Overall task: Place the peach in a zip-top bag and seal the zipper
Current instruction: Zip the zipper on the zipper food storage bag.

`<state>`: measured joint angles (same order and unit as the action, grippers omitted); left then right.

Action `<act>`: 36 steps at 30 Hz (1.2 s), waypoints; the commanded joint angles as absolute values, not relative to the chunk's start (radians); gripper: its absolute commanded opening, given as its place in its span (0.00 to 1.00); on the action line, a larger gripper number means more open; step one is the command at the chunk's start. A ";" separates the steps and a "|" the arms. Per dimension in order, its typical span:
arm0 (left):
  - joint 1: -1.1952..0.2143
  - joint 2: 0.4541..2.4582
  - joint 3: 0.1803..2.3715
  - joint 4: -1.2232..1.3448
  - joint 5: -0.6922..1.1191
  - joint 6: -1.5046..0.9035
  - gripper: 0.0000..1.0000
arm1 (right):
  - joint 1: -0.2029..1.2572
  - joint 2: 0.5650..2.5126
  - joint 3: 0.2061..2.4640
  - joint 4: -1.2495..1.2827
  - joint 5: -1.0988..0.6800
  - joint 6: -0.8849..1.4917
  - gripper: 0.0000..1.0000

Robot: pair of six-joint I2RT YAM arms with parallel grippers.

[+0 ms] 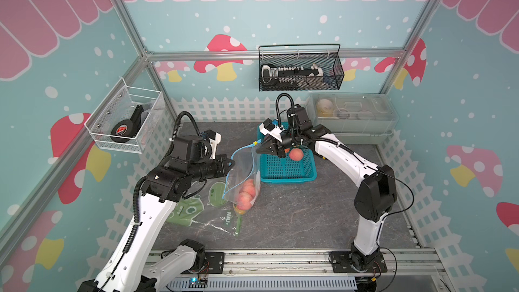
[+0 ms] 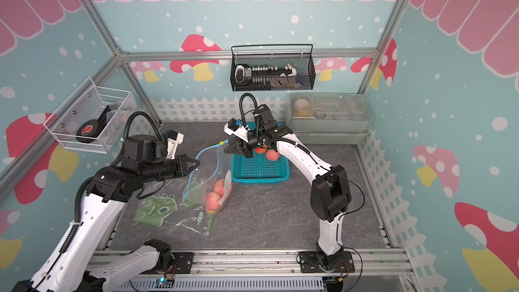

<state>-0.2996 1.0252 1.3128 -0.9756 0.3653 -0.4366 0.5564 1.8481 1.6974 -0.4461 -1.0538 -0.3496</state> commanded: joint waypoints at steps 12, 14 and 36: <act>-0.304 1.098 1.567 -1.008 0.348 -0.307 0.47 | 0.599 1.552 1.478 -0.304 -0.777 -0.001 0.00; -0.308 1.108 1.594 -1.007 0.366 -0.283 0.50 | 0.611 1.527 1.455 -0.322 -0.727 0.036 0.00; -0.583 1.313 1.664 -0.972 0.321 -0.058 0.55 | 0.680 1.482 1.346 -0.225 -0.647 0.225 0.00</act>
<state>-0.5739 1.3060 1.6577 -0.9890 0.3519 -0.1085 0.6754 1.4834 1.3418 -0.2592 -0.6453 0.1932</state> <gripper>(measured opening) 0.559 0.055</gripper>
